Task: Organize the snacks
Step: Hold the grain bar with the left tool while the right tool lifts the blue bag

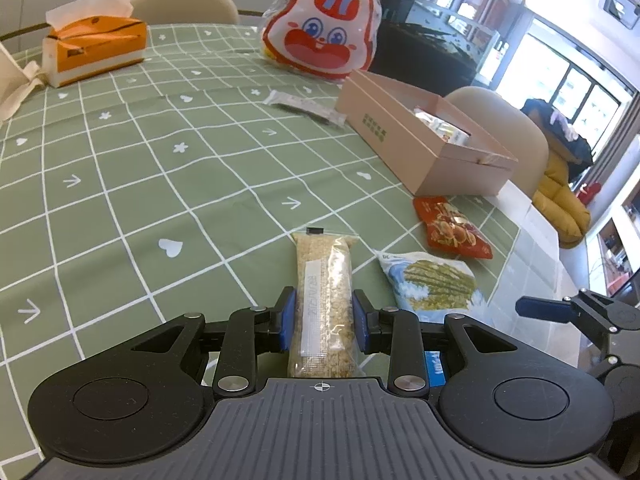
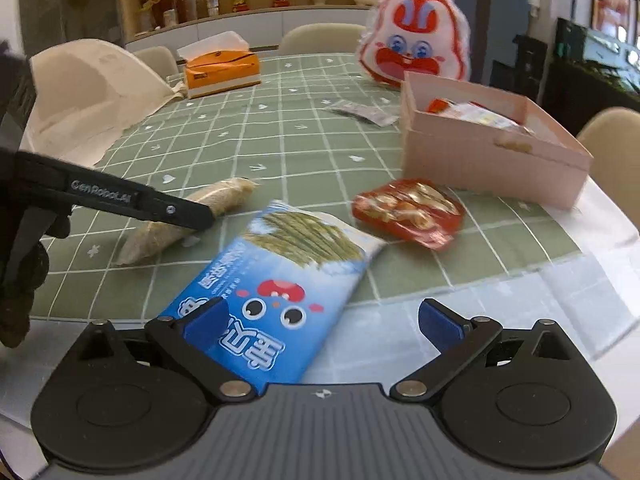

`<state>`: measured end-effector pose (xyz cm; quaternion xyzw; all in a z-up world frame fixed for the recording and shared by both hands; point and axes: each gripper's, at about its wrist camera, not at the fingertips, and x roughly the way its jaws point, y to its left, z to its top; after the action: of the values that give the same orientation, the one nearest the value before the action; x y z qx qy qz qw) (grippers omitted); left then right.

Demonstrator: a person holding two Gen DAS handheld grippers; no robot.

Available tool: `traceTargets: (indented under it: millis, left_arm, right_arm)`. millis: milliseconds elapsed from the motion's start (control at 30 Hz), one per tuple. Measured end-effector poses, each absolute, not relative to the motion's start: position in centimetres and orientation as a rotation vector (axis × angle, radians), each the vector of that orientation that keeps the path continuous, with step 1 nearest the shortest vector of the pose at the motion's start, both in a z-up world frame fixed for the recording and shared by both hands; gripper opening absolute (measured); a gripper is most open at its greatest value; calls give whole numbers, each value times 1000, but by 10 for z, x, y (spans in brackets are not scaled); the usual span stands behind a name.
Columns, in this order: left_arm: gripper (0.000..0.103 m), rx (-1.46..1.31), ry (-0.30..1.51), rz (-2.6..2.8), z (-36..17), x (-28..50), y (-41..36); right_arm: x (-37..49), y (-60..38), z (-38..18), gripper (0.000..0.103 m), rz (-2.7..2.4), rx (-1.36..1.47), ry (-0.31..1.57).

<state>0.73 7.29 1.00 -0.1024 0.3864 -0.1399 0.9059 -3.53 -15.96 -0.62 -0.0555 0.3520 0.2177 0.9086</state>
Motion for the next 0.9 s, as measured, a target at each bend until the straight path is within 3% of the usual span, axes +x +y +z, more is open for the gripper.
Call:
traceTargets:
  millis: [400, 600, 900]
  left_arm:
    - [34, -198, 793, -290, 10, 6, 72]
    - [34, -187, 789, -290, 10, 5, 71]
    - [34, -149, 773, -294, 9, 3, 67]
  right_arm:
    - [-22, -138, -5, 101, 438, 44, 787]
    - [-26, -102, -13, 101, 400, -136, 752]
    - [-22, -144, -12, 101, 356, -106, 757]
